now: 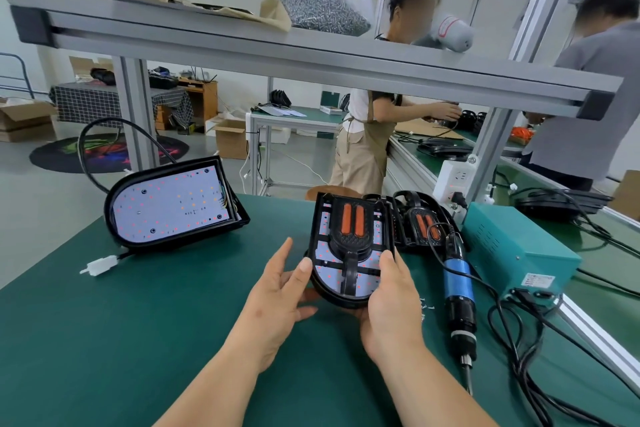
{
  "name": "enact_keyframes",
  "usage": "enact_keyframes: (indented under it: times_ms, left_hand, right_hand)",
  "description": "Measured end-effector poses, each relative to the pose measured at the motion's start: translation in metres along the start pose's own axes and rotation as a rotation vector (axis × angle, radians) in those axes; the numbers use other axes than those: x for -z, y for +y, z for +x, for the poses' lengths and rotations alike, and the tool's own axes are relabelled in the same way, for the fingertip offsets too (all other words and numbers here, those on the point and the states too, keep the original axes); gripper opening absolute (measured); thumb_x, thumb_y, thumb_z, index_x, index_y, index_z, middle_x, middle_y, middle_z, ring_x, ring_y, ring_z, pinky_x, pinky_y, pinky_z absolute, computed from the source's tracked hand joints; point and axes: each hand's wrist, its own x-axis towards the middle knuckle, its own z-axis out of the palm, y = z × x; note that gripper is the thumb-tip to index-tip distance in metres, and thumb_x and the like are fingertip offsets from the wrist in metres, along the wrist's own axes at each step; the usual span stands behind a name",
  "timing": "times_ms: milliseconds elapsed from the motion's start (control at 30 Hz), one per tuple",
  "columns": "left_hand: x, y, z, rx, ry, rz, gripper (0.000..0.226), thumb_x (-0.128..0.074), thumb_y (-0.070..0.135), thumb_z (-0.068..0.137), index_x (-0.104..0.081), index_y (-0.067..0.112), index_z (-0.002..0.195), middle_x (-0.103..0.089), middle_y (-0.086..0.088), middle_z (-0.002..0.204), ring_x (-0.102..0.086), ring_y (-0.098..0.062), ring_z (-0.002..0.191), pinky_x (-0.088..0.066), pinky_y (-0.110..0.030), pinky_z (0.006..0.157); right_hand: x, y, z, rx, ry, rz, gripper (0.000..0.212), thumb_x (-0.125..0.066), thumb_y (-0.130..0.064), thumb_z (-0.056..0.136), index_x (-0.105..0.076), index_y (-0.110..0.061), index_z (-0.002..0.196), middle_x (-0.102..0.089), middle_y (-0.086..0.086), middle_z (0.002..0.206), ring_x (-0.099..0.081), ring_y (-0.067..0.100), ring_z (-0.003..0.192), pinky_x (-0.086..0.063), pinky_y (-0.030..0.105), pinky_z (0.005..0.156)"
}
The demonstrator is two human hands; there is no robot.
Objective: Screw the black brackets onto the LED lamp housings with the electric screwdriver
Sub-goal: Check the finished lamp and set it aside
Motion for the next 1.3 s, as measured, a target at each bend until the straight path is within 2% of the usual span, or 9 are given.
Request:
enact_keyframes:
  times_ms: [167,300,467,567,700,800,933,1133,1300]
  left_hand:
    - [0.001,0.003,-0.002,0.029,0.098,-0.136,0.044,-0.046,0.046,0.098,-0.043,0.033,0.140,-0.070,-0.011,0.111,-0.073,-0.021,0.090,-0.055,-0.030,0.072]
    - [0.002,0.004,0.000,0.022,0.097,-0.192,0.032,-0.042,0.038,0.103,-0.046,0.028,0.133,-0.068,-0.018,0.109,-0.069,-0.028,0.097,-0.053,-0.034,0.075]
    - [0.002,0.008,-0.006,0.037,0.094,-0.198,0.035,-0.044,0.036,0.103,-0.047,0.018,0.133,-0.066,-0.025,0.110,-0.066,-0.032,0.098,-0.051,-0.036,0.078]
    - [-0.005,0.017,-0.012,0.018,0.122,-0.171,0.030,-0.043,0.031,0.105,-0.050,0.018,0.130,-0.063,-0.027,0.116,-0.064,-0.034,0.101,-0.056,-0.035,0.076]
    - [-0.079,0.037,-0.029,-0.016,-0.075,-0.103,0.028,-0.039,0.034,0.105,-0.049,0.031,0.131,-0.063,-0.003,0.126,-0.058,-0.023,0.119,-0.044,-0.032,0.094]
    - [-0.161,0.046,-0.053,0.160,-0.323,-0.191,0.035,-0.036,0.049,0.103,-0.057,0.038,0.128,-0.069,0.007,0.118,-0.063,-0.017,0.107,-0.048,-0.037,0.092]
    - [-0.231,0.038,-0.069,0.303,-0.298,-0.404,0.035,-0.037,0.052,0.102,-0.062,0.034,0.119,-0.076,0.000,0.101,-0.069,-0.018,0.078,-0.051,-0.035,0.064]
    - [-0.296,0.020,-0.096,0.225,-0.354,-0.401,0.037,-0.041,0.038,0.105,-0.069,0.019,0.119,-0.071,-0.008,0.121,-0.068,-0.026,0.109,-0.052,-0.046,0.097]
    - [-0.346,0.011,-0.125,0.130,-0.406,-0.294,0.034,-0.042,0.035,0.104,-0.071,0.019,0.111,-0.073,-0.006,0.115,-0.068,-0.028,0.109,-0.052,-0.048,0.097]
  right_hand:
    - [-0.001,-0.019,0.001,0.011,0.050,0.028,0.029,-0.041,-0.031,0.106,-0.064,-0.031,0.123,-0.074,-0.005,0.113,-0.073,0.021,0.096,-0.057,0.036,0.061]
    - [0.003,-0.051,-0.004,0.089,0.101,0.034,0.030,-0.042,-0.028,0.106,-0.061,-0.028,0.129,-0.071,-0.005,0.121,-0.066,0.024,0.116,-0.051,0.058,0.097]
    - [0.040,-0.103,-0.019,0.210,0.162,-0.019,0.029,-0.041,-0.026,0.106,-0.064,-0.025,0.125,-0.070,-0.005,0.123,-0.064,0.019,0.117,-0.046,0.055,0.106]
    - [0.077,-0.124,-0.032,0.245,0.226,-0.075,0.029,-0.040,-0.027,0.107,-0.062,-0.026,0.127,-0.069,-0.011,0.115,-0.068,0.000,0.098,-0.059,0.033,0.085]
    - [0.112,-0.132,-0.050,0.192,0.288,0.041,0.026,-0.041,-0.029,0.107,-0.066,-0.035,0.113,-0.075,-0.013,0.105,-0.074,0.010,0.088,-0.058,0.032,0.060]
    - [0.127,-0.129,-0.066,0.196,0.356,0.038,0.028,-0.042,-0.030,0.106,-0.066,-0.029,0.120,-0.074,-0.006,0.113,-0.072,0.017,0.100,-0.059,0.044,0.084]
    - [0.158,-0.143,-0.084,0.260,0.473,0.004,0.030,-0.046,-0.032,0.104,-0.060,-0.030,0.131,-0.067,-0.014,0.124,-0.067,0.006,0.109,-0.051,0.040,0.102]
    - [0.211,-0.168,-0.111,0.319,0.555,-0.073,0.024,-0.046,-0.036,0.103,-0.067,-0.037,0.115,-0.068,-0.015,0.123,-0.064,0.008,0.114,-0.048,0.043,0.106]
    - [0.249,-0.196,-0.140,0.391,0.604,-0.060,0.028,-0.043,-0.034,0.105,-0.066,-0.034,0.122,-0.070,-0.010,0.122,-0.067,0.012,0.112,-0.050,0.045,0.103]
